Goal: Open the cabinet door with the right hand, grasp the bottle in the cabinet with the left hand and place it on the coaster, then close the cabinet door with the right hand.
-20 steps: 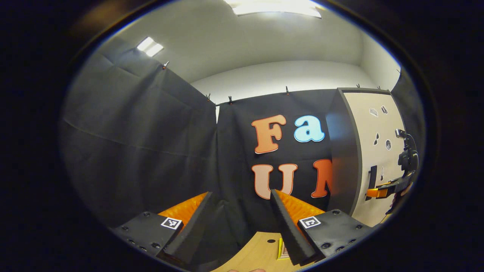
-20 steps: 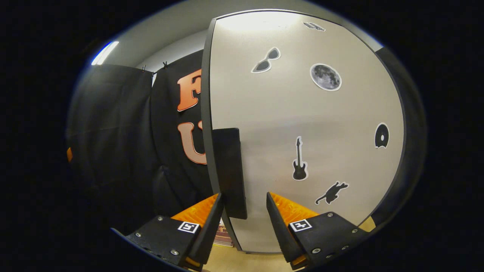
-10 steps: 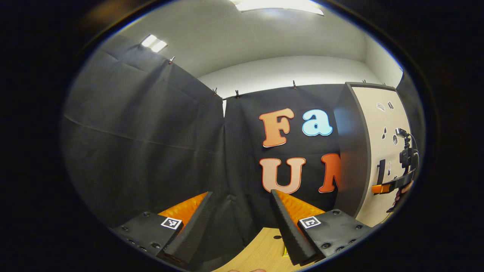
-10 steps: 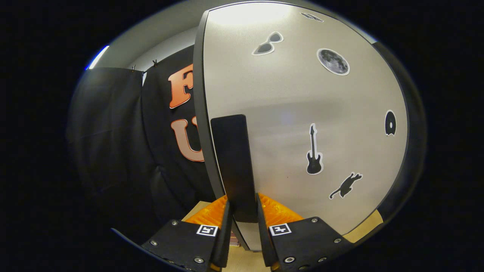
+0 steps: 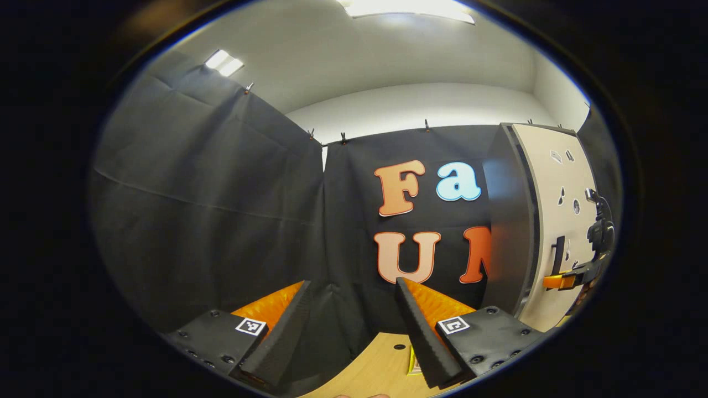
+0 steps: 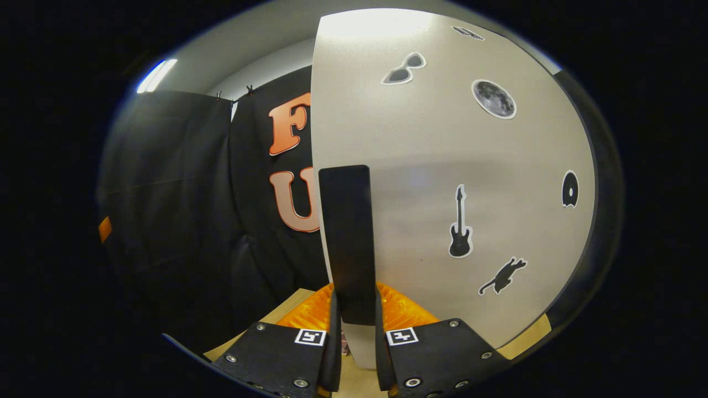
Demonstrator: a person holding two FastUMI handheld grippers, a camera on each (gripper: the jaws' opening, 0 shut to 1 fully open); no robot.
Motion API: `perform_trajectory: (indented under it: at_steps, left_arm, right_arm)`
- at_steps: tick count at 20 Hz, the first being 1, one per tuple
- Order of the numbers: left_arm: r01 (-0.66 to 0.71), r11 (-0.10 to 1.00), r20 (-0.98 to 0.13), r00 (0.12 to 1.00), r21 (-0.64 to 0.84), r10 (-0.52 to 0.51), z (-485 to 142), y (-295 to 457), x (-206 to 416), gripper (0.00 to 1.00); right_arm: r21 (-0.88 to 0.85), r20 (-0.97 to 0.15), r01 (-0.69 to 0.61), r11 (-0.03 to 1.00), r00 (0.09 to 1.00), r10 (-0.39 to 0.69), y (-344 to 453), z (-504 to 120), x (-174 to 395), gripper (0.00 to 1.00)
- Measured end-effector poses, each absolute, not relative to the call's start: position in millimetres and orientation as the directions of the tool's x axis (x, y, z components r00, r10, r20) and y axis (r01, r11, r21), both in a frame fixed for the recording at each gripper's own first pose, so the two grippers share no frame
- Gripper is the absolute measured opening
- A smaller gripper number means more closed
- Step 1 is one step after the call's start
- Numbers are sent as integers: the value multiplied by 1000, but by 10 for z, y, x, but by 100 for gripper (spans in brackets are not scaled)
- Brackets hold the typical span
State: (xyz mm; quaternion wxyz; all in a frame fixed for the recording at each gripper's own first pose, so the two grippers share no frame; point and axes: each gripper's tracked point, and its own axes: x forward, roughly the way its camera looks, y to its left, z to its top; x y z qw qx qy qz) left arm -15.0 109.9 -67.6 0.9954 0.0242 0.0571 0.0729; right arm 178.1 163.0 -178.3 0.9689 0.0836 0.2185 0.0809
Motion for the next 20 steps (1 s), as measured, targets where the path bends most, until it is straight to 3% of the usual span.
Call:
perform_trajectory:
  at_steps: [5, 12, 20]
  left_arm:
    - [-108, 993, -129, 985, 52, 114, -767, 934, -212, 97]
    - [-38, 999, -102, 994, 40, 41, -777, 521, -216, 94]
    - [65, 998, -108, 992, 14, -64, -942, -130, -156, 96]
  right_arm:
    - [209, -357, -192, 959, 898, 258, 1521, -1652, 1156, 25]
    - [209, -275, -265, 942, 908, 316, 1458, -1489, 927, 25]
    - [212, -203, -315, 925, 912, 357, 1232, -1311, 524, 25]
